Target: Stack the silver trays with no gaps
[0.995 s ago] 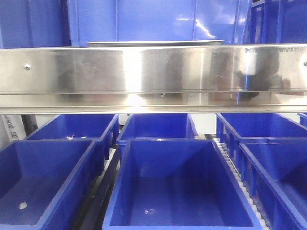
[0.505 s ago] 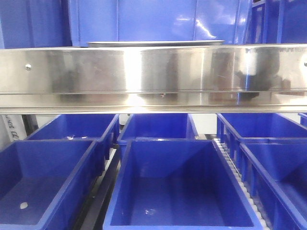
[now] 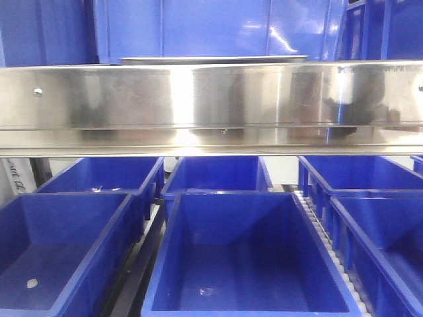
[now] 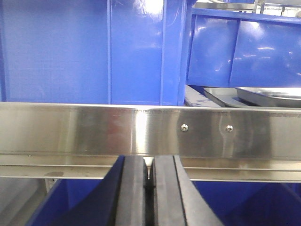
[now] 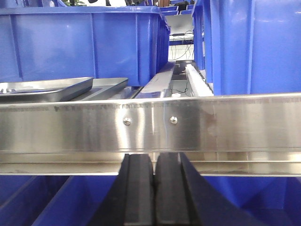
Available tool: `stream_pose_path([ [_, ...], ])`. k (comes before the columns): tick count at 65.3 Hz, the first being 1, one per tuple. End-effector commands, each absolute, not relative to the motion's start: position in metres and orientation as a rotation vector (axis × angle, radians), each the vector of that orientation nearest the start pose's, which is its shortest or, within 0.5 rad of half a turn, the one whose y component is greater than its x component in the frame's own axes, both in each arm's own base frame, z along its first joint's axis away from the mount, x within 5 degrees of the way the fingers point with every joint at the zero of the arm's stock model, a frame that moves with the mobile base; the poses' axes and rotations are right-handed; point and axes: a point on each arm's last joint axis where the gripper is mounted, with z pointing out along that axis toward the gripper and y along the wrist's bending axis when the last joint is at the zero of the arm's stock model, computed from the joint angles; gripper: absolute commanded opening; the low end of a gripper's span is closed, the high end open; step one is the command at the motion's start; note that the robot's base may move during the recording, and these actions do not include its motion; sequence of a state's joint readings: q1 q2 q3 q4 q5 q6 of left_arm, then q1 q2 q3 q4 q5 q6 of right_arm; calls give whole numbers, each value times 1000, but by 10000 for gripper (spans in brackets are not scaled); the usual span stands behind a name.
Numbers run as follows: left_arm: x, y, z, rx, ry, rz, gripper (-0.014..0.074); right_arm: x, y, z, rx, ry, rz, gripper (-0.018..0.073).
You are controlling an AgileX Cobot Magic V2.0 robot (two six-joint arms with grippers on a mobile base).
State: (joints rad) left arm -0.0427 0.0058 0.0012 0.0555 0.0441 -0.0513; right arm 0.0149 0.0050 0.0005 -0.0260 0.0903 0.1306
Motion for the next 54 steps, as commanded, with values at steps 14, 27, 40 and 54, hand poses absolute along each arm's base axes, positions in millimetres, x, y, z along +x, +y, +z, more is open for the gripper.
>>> stream_pose_path([
  [14,56,-2,210,24,1518,-44,-9,56,0,206,71,1557,87,-78],
  [27,56,-2,210,24,1518,-44,-9,56,0,206,71,1557,87,-78],
  [40,56,-2,210,24,1518,-44,-9,56,0,206,71,1557,87,-78],
  [54,56,-2,210,24,1518,-44,-9,56,0,206,71,1557,87,-78],
])
